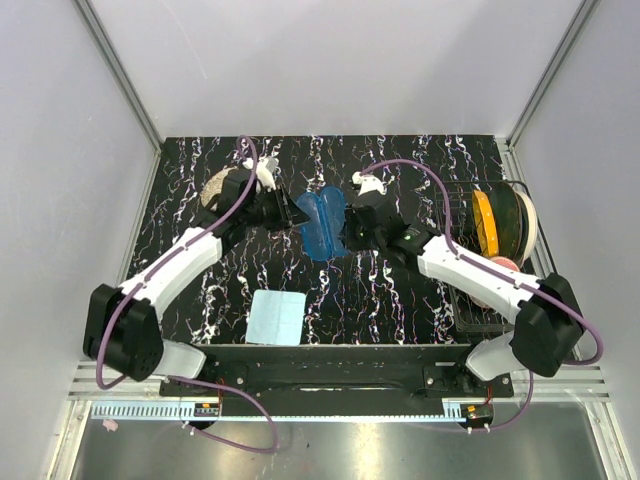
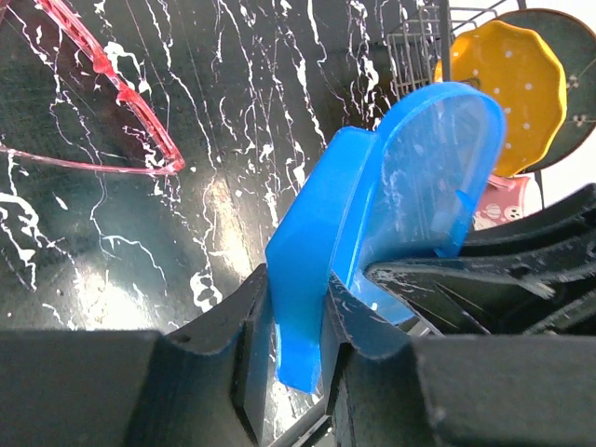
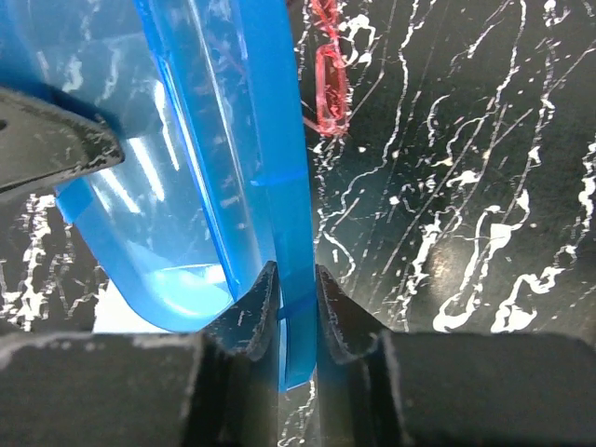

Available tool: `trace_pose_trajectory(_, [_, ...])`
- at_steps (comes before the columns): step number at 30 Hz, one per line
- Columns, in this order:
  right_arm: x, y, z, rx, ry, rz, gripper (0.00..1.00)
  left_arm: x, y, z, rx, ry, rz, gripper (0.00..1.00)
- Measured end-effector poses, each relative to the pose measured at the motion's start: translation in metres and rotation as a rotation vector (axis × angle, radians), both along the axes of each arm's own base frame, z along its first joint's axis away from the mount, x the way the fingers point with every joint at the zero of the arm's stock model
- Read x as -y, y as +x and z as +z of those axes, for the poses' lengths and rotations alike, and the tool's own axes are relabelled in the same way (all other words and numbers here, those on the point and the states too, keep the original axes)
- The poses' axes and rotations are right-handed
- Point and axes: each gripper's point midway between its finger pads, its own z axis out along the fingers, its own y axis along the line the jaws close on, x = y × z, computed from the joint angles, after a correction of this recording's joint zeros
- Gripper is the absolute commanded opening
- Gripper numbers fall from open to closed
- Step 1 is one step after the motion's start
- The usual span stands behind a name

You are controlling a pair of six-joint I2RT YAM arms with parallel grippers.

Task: Organize the sunglasses
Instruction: Open the sunglasses case, then place the sunglasses case at the center of the board.

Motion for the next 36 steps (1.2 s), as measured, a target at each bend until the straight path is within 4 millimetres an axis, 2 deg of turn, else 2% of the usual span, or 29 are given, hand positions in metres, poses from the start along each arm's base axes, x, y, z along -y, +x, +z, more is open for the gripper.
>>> trace_pose_trajectory(8, [0.026, 0.013, -0.025, -0.075, -0.058, -0.012, 0.08, 0.028, 0.028, -0.05, -0.069, -0.047, -0.054, 0.03])
trace_pose_trajectory(13, [0.041, 0.013, -0.038, -0.138, -0.043, -0.02, 0.08, 0.044, 0.035, -0.079, -0.105, -0.059, -0.084, 0.04])
trace_pose_trajectory(20, [0.061, 0.007, -0.071, -0.233, -0.085, -0.049, 0.08, 0.068, 0.031, -0.117, -0.178, -0.028, -0.123, 0.1])
trace_pose_trajectory(24, [0.067, 0.005, -0.088, -0.281, -0.119, -0.063, 0.12, 0.076, 0.028, -0.136, -0.21, 0.001, -0.129, 0.19])
trace_pose_trajectory(28, [0.073, 0.001, -0.102, -0.325, -0.154, -0.066, 0.17, 0.081, 0.023, -0.149, -0.237, 0.031, -0.131, 0.26])
trace_pose_trajectory(33, [0.082, -0.003, -0.117, -0.361, -0.215, -0.061, 0.18, 0.088, 0.015, -0.163, -0.266, 0.079, -0.147, 0.3])
trace_pose_trajectory(36, [0.088, -0.003, -0.13, -0.378, -0.262, -0.058, 0.2, 0.093, 0.011, -0.173, -0.282, 0.108, -0.163, 0.39])
